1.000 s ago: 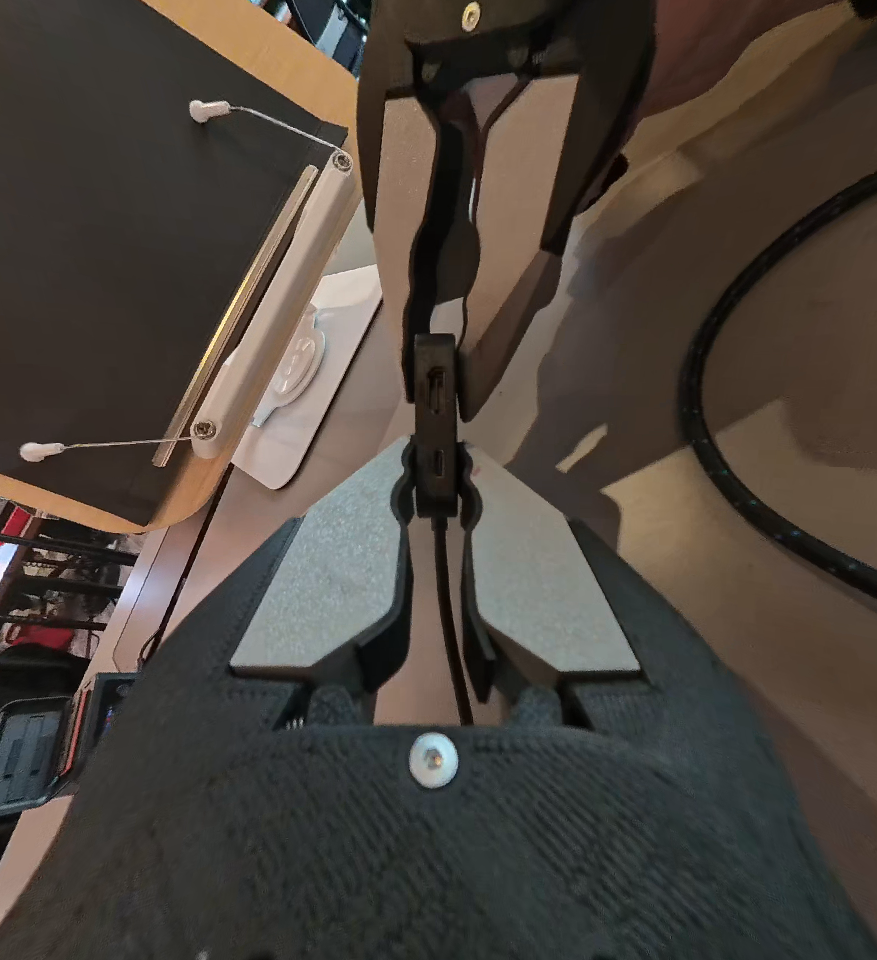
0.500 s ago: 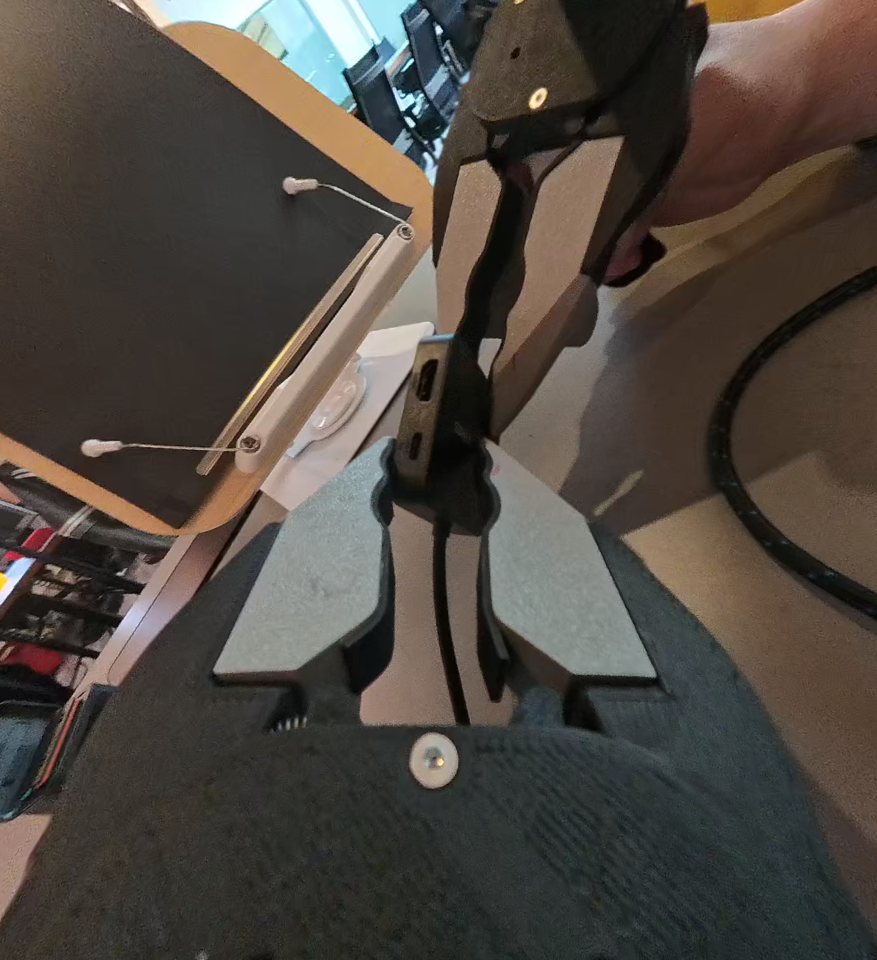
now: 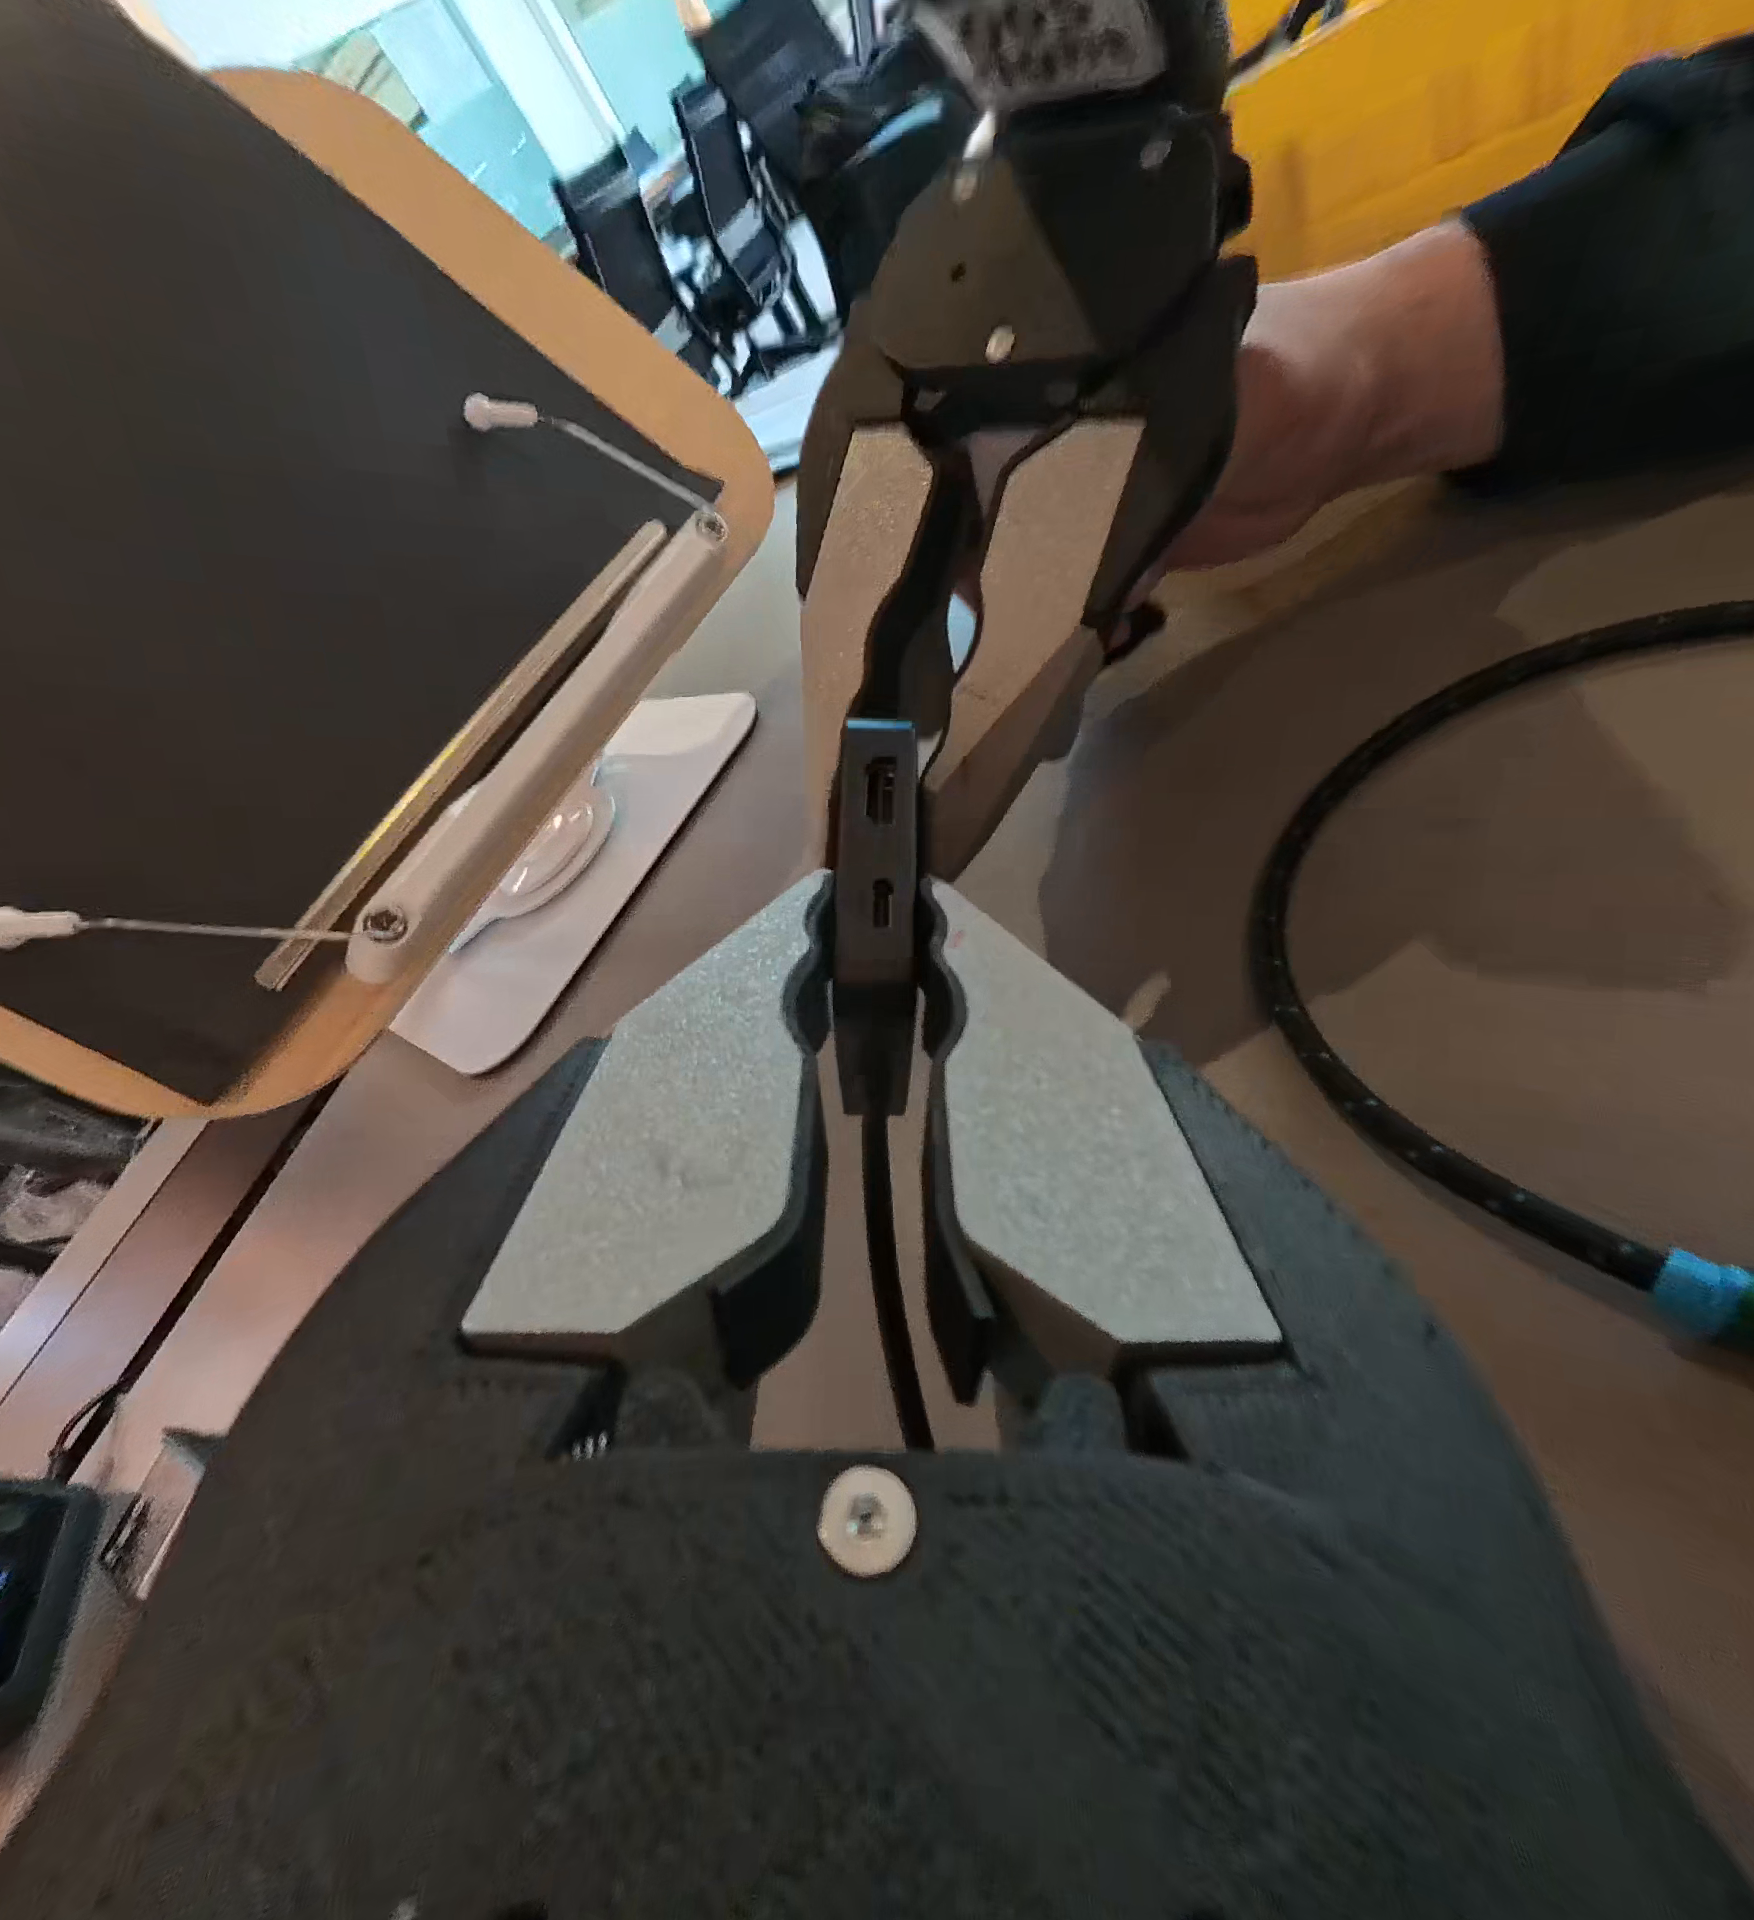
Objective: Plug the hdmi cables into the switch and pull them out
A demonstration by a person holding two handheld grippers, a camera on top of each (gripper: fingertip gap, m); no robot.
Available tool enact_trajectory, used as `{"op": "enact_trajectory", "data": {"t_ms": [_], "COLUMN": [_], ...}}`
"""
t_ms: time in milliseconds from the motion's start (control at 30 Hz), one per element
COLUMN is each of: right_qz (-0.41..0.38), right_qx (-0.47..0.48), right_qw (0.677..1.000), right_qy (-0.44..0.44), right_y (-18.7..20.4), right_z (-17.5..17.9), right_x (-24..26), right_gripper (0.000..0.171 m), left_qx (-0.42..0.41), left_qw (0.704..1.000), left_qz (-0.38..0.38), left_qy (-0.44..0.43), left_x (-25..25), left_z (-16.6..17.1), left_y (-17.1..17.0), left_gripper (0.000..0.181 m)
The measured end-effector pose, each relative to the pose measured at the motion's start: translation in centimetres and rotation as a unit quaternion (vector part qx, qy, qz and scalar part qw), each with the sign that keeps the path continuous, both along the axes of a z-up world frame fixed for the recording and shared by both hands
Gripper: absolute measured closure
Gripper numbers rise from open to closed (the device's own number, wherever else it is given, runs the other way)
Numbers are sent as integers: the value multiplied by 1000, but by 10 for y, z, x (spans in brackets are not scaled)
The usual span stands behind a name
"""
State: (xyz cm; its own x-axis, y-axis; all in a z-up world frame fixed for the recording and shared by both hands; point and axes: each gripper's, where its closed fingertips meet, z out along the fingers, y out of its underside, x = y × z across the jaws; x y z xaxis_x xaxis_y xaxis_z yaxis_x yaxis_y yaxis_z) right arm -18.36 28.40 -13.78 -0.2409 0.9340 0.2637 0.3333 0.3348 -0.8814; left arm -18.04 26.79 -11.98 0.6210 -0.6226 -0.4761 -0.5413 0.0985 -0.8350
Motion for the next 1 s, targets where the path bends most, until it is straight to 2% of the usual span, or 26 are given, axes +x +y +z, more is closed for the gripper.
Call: {"op": "enact_trajectory", "data": {"t_ms": [33,67,233,300,433,567,833,1000], "right_qz": [0,2,32,34,48,67,124,150], "right_qx": [4,4,33,42,21,15,-13,-9], "right_qw": [1000,1000,999,998,999,997,990,983], "right_qy": [-1,3,-6,-11,6,37,68,101], "right_y": [-1,-3,-21,-22,-24,-30,-37,-38], "right_z": [2,4,-1,-4,7,17,25,32], "right_x": [1,1,1,0,2,5,20,23], "right_gripper": [138,131,154,155,158,160,159,158], "left_qx": [-6,-9,-28,-38,-66,-56,-28,-7], "left_qw": [1000,999,998,998,997,998,998,999], "left_qz": [14,23,-12,-11,-21,6,-50,-47], "left_qy": [15,32,58,51,-16,24,-2,5], "left_x": [-5,-10,3,3,4,-7,13,17], "left_z": [-4,-9,-22,-24,-16,-26,-13,-4], "left_y": [3,5,-4,-4,-5,-2,-13,-16], "left_gripper": [170,170,170,170,168,160,167,170]}}
